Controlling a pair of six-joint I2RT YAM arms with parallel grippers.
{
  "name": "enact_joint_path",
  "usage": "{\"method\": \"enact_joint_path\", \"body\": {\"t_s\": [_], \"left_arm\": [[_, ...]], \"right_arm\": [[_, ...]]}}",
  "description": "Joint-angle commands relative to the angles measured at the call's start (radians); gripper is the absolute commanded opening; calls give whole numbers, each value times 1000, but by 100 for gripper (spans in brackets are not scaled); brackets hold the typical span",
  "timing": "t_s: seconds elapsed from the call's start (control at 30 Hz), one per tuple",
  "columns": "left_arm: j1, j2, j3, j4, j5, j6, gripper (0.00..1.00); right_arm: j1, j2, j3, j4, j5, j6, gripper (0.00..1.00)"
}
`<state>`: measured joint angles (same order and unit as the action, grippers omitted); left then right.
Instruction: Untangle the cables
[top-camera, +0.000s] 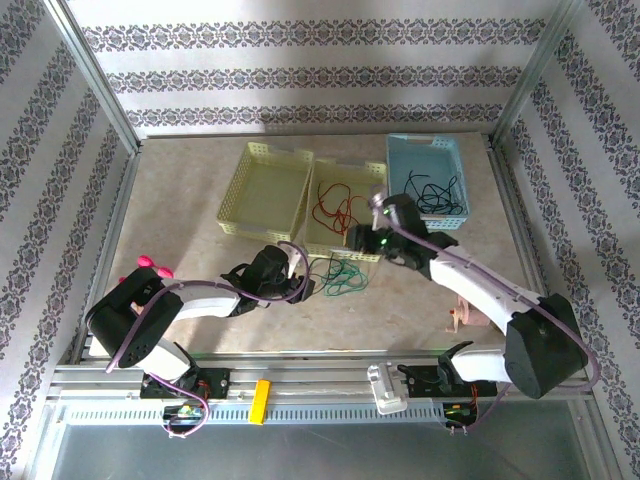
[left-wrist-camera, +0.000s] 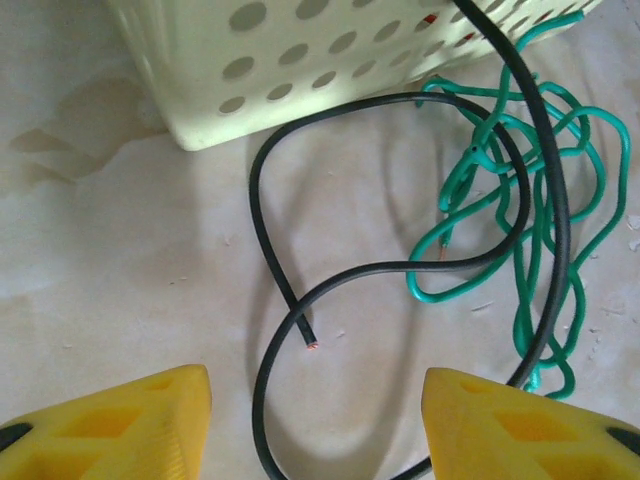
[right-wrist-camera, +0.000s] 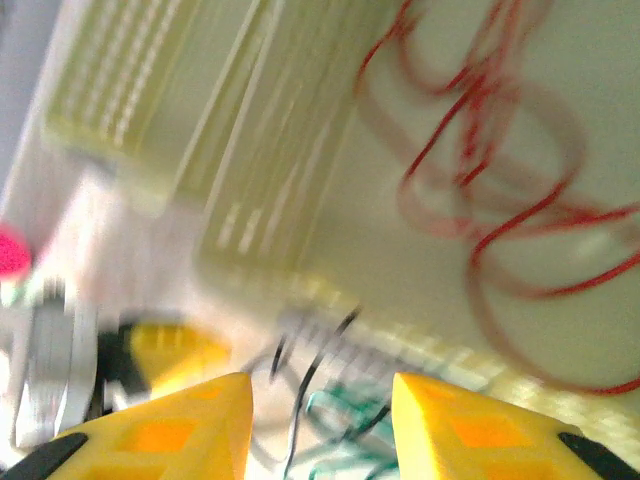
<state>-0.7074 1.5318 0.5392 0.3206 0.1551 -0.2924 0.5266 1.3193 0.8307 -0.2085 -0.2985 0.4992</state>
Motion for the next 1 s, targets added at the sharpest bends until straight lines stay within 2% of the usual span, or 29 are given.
{"method": "enact_joint_path", "body": {"t_s": [0.0,0.17,0.37,0.77,0.87,0.97], "left_arm": [[-14,-4,5,9,-53,-9,58],[-14,-21,-7,1,-93,-25,58],[-14,-63,-40,-4,-132,-36,58],[-14,-83,-46,-20,-135,-31,57],[-14,-76,-43,-15,-131,-31,58],[-14,-68,-43,-14,-127,-34,57]], "right_arm": [[108,48,27,-113,-7,-135,41],[165,165,94,-183,9,-169,40],[170,243,141,-196,15,-184,39],[170,341,174,-191,-11,-199,38],[174,361,182,-187,-19,-206,36],[180,372,190,-184,-22,-214,30]]}}
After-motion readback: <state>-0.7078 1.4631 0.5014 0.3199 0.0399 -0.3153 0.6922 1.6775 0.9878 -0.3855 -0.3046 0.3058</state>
